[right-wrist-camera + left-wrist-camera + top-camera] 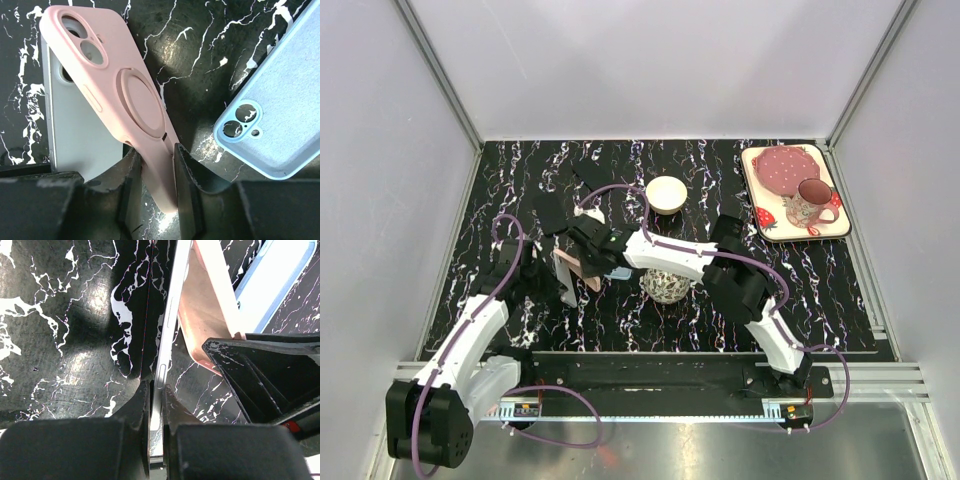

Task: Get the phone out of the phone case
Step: Remove the phone case from the phone, then place the phone case at the center of the board.

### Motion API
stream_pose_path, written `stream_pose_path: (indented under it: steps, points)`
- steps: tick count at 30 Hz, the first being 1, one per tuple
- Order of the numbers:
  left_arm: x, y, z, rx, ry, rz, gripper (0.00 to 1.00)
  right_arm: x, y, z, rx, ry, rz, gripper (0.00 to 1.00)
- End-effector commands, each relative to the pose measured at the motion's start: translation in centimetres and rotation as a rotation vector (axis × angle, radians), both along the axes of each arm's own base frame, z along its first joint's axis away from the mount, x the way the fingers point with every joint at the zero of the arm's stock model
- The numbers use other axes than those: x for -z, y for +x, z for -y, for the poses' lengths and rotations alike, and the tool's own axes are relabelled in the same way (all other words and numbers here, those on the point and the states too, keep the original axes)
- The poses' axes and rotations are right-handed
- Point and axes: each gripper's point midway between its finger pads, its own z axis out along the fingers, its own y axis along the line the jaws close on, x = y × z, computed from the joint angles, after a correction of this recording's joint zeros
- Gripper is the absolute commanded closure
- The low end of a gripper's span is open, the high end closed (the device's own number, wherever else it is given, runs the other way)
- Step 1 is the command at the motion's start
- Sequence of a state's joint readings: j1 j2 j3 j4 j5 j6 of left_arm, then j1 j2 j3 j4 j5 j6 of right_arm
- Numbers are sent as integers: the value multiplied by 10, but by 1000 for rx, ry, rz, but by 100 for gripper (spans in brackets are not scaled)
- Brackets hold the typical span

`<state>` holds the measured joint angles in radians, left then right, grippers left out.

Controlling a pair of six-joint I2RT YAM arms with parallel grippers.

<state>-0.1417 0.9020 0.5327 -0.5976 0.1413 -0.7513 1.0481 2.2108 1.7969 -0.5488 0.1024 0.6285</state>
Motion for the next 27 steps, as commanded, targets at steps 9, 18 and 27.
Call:
stream_pose_path:
  steps: [9, 18, 27]
  points:
    - [-18, 28, -20, -119, 45, 102, 100, 51, -11, 78, 41, -322, -53, 100]
    - [-60, 40, -21, -91, 60, 185, 100, -11, 44, 81, 102, -164, 3, 100]
    - [-66, 42, -71, -175, 276, 83, 100, -27, 17, 21, 19, 126, -168, 100]
